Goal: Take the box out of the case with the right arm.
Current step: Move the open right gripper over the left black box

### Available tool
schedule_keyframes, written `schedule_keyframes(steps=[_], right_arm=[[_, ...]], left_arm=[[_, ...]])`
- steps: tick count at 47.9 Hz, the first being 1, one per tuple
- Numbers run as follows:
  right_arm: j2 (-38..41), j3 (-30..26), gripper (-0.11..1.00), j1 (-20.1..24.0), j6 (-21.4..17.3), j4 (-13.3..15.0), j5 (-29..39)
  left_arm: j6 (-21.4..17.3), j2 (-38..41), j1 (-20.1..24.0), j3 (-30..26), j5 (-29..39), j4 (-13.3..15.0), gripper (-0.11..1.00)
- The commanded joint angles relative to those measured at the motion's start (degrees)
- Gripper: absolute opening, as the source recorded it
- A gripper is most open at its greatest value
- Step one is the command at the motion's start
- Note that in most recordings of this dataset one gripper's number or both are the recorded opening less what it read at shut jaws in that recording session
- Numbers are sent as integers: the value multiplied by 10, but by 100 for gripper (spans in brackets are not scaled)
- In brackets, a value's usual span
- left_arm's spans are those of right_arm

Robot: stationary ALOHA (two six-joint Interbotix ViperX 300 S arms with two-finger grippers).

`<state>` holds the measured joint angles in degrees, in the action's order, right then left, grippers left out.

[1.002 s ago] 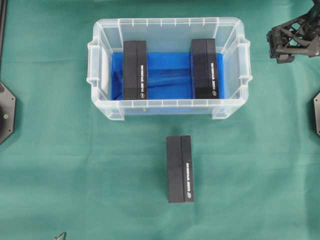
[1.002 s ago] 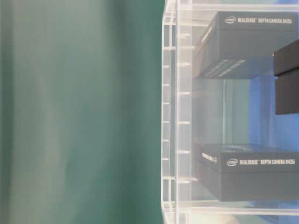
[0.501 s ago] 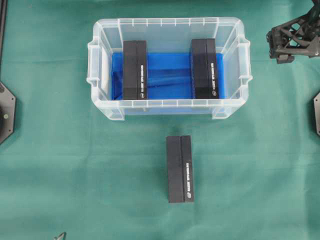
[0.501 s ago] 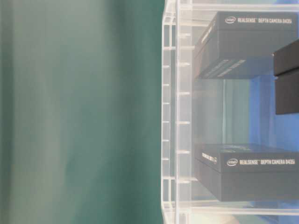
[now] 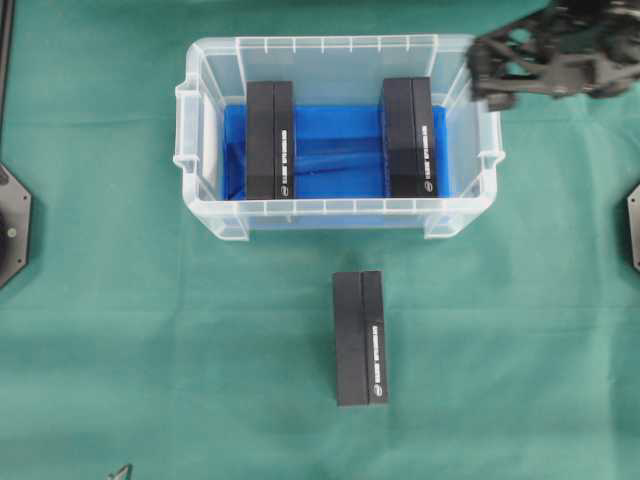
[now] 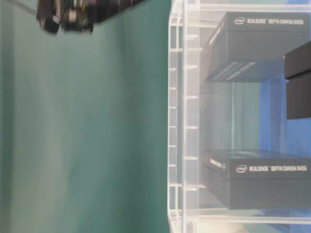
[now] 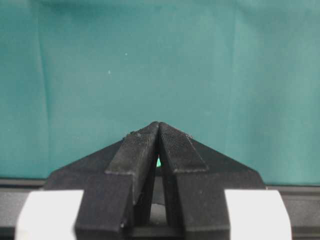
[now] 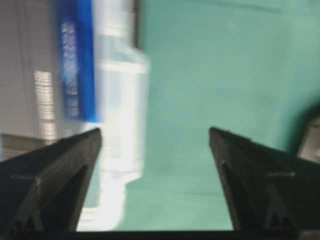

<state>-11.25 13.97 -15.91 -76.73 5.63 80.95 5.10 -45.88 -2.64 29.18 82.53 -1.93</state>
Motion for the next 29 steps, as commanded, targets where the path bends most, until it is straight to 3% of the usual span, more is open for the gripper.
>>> schedule_keyframes(steps=[1, 29], right_arm=[[32, -56, 87, 12, 1, 0, -2], [272, -359, 87, 72, -30, 0, -3]], left_arm=[[0, 4, 1, -16, -3, -1, 0], [0, 2, 1, -16, -2, -1, 0]])
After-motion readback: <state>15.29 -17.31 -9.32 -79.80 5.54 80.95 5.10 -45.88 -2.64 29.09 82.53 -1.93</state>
